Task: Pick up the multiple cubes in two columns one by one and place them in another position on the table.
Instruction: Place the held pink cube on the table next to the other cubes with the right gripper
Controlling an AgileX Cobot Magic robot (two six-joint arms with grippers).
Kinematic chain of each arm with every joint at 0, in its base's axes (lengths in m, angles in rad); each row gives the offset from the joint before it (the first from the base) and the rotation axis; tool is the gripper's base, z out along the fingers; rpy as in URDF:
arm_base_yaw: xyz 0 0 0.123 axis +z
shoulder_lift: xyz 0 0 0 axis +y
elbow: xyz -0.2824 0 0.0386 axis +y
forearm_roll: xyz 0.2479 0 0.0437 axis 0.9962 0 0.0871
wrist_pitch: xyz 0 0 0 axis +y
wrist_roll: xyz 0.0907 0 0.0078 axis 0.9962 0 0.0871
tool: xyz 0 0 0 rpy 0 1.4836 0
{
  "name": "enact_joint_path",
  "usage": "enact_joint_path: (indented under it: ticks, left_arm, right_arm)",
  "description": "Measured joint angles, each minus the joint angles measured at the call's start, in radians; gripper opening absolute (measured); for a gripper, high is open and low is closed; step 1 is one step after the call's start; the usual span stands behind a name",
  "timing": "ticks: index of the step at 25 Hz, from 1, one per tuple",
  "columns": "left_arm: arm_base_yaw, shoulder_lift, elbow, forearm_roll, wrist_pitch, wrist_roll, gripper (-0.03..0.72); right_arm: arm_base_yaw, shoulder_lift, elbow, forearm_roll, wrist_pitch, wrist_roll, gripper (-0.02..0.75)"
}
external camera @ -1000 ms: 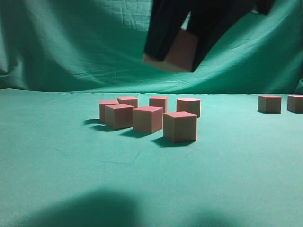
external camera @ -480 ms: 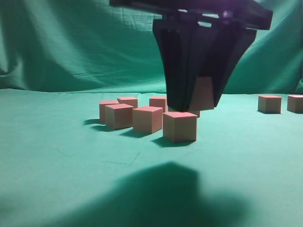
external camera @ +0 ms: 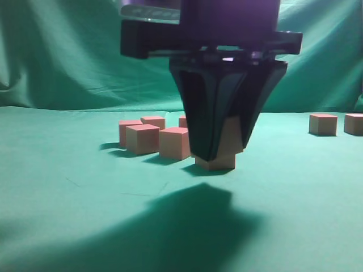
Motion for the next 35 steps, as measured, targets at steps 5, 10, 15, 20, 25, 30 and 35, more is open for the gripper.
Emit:
enact_joint_path:
  ticks: [5, 10, 15, 20, 25, 30, 35]
  left_arm:
    - [0.000, 0.000, 0.000, 0.000, 0.000, 0.000, 0.000]
    - [0.000, 0.000, 0.000, 0.000, 0.000, 0.000, 0.000]
    - [0.000, 0.000, 0.000, 0.000, 0.000, 0.000, 0.000]
    - [0.000, 0.000, 0.000, 0.000, 0.000, 0.000, 0.000]
    - [0.000, 0.000, 0.000, 0.000, 0.000, 0.000, 0.000]
    - [0.000, 0.000, 0.000, 0.000, 0.000, 0.000, 0.000]
    - [0.000, 0.000, 0.000, 0.000, 0.000, 0.000, 0.000]
  right_arm:
    - [0.000, 0.013, 0.000, -0.006, -0.039, 0.001, 0.257]
    - [0.000, 0.043, 0.000, -0.014, -0.045, 0.001, 0.257]
    - [0.000, 0.057, 0.000, -0.038, -0.047, 0.002, 0.257]
    - [0.000, 0.068, 0.000, -0.055, -0.047, 0.002, 0.257]
    - [0.000, 0.068, 0.000, -0.058, -0.050, 0.002, 0.257]
    - [0.000, 0.068, 0.000, -0.058, -0.051, 0.002, 0.257]
    - [0.000, 0.068, 0.000, -0.058, -0.051, 0.011, 0.426]
